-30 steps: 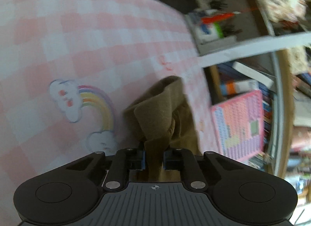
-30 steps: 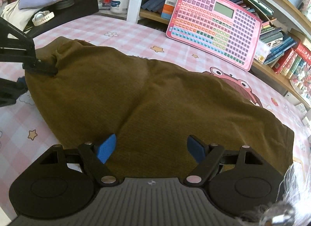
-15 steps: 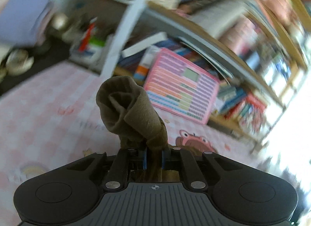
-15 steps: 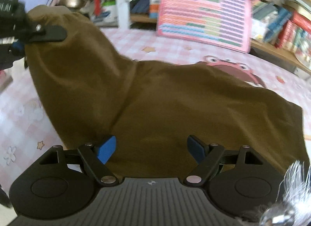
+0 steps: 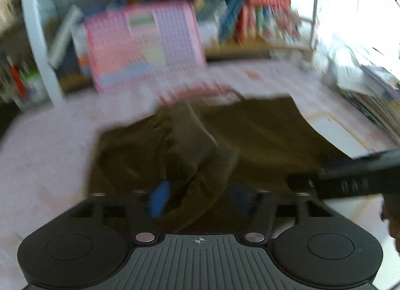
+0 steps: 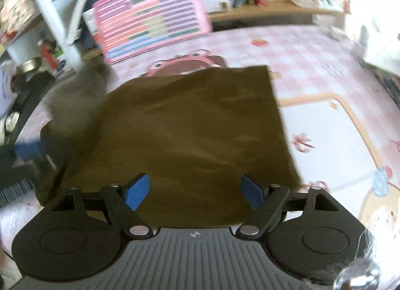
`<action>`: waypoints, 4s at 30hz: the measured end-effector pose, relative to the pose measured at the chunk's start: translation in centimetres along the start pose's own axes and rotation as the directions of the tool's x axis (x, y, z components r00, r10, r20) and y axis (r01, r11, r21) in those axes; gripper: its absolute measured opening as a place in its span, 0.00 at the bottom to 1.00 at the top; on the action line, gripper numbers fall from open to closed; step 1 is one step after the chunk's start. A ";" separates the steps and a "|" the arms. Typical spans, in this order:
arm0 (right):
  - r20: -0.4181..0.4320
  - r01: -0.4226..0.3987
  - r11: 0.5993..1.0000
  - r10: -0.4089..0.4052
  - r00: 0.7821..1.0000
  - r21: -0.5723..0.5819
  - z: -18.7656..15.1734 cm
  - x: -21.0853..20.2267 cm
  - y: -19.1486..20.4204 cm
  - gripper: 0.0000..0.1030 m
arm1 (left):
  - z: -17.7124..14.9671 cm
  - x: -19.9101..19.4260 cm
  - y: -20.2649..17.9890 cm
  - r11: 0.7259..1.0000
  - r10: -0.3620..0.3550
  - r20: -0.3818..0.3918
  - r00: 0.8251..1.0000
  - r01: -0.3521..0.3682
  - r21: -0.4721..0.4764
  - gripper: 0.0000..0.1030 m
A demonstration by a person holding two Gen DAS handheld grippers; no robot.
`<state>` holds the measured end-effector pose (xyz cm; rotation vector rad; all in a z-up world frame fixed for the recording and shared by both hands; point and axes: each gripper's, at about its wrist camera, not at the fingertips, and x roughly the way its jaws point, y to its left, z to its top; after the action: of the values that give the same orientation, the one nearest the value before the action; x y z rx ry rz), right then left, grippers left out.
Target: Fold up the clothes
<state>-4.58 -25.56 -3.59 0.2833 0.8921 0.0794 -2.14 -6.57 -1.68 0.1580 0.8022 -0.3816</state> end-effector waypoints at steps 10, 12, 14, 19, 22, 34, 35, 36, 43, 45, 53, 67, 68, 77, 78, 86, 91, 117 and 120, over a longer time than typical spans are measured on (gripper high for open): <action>-0.091 -0.232 0.970 0.239 0.967 0.073 2.2 1.5 -0.9 0.76 | -2.9 -4.2 4.2 0.919 0.050 0.072 0.996 -0.017 -0.395 0.87; -0.132 -0.313 0.939 0.332 0.934 0.143 2.9 3.0 -0.4 0.77 | -3.9 -5.3 5.7 0.873 0.097 0.072 0.993 -0.050 -0.485 0.87; -0.161 -0.362 0.908 0.397 0.904 0.209 3.5 4.6 0.1 0.77 | -4.7 -6.4 6.9 0.831 0.142 0.069 0.987 -0.081 -0.550 0.87; -0.185 -0.399 0.836 0.490 0.852 0.378 4.6 7.7 1.1 0.74 | -6.2 -8.2 7.9 0.791 0.219 0.055 0.974 -0.144 -0.594 0.87; -0.178 -0.386 0.792 0.515 0.839 0.473 5.2 8.8 1.3 0.43 | -6.4 -8.4 8.3 0.778 0.235 0.048 0.971 -0.158 -0.608 0.87; -0.157 -0.398 0.691 0.591 0.791 0.603 3.9 10.7 -0.2 0.22 | -5.6 -7.4 7.4 0.819 0.191 0.047 0.981 -0.132 -0.559 0.87; -0.153 -0.401 0.694 0.590 0.793 0.598 3.9 10.6 -0.2 0.26 | -5.4 -7.3 7.2 0.824 0.186 0.048 0.981 -0.130 -0.552 0.87; -0.150 -0.405 0.701 0.586 0.796 0.587 4.0 10.5 -0.1 0.30 | -5.3 -7.2 7.1 0.826 0.183 0.048 0.982 -0.127 -0.549 0.87; -0.148 -0.439 0.741 0.577 0.803 0.509 4.5 8.2 -0.5 0.41 | -4.7 -6.8 6.2 0.830 0.172 0.067 0.983 -0.108 -0.547 0.87; -0.149 -0.449 0.768 0.564 0.812 0.457 4.4 7.0 -0.8 0.42 | -4.4 -6.5 5.9 0.835 0.163 0.069 0.984 -0.100 -0.542 0.87; -0.102 -0.403 0.904 0.418 0.903 0.141 3.6 0.8 -2.2 0.44 | -3.3 -5.4 2.5 0.873 0.123 0.065 0.990 -0.077 -0.481 0.87; -0.059 -0.095 0.989 0.089 0.994 -0.116 -0.5 -4.3 -5.9 0.52 | -3.3 -3.5 -4.3 0.948 0.093 -0.026 0.995 -0.096 -0.302 0.87; -0.055 -0.083 0.989 0.077 0.995 -0.118 -0.7 -4.5 -5.9 0.55 | -3.3 -3.5 -4.3 0.951 0.094 -0.027 0.995 -0.098 -0.295 0.87; -0.062 -0.028 0.995 0.022 0.998 -0.098 -2.4 -5.7 -4.3 0.59 | -4.5 -4.5 -3.9 0.966 0.119 -0.006 0.993 -0.117 -0.232 0.88; -0.065 -0.021 0.995 0.015 0.998 -0.096 -2.6 -5.7 -4.1 0.59 | -4.6 -4.7 -3.8 0.968 0.115 -0.001 0.993 -0.113 -0.225 0.88; -0.076 0.040 0.997 -0.045 0.996 -0.067 -3.7 -6.5 -2.7 0.65 | -6.0 -5.5 -2.9 0.975 0.085 0.011 0.996 -0.081 -0.206 0.92; -0.099 0.044 0.999 -0.044 0.994 0.004 -3.8 -6.0 -3.5 0.65 | -6.6 -5.8 -2.5 0.971 0.088 0.011 0.996 -0.084 -0.225 0.92; -0.285 -0.307 0.882 0.416 0.863 0.358 4.8 1.7 -15.1 0.42 | -1.5 -0.7 -10.4 0.930 0.244 -0.069 0.967 -0.253 -0.266 0.97; -0.297 -0.329 0.863 0.453 0.841 0.384 5.3 2.5 -15.4 0.40 | -1.1 -0.4 -11.5 0.944 0.235 -0.076 0.969 -0.246 -0.218 0.97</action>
<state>0.33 -40.97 -6.61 0.7801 1.2235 0.3903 -7.63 -16.75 -2.13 0.0509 0.8580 -0.0533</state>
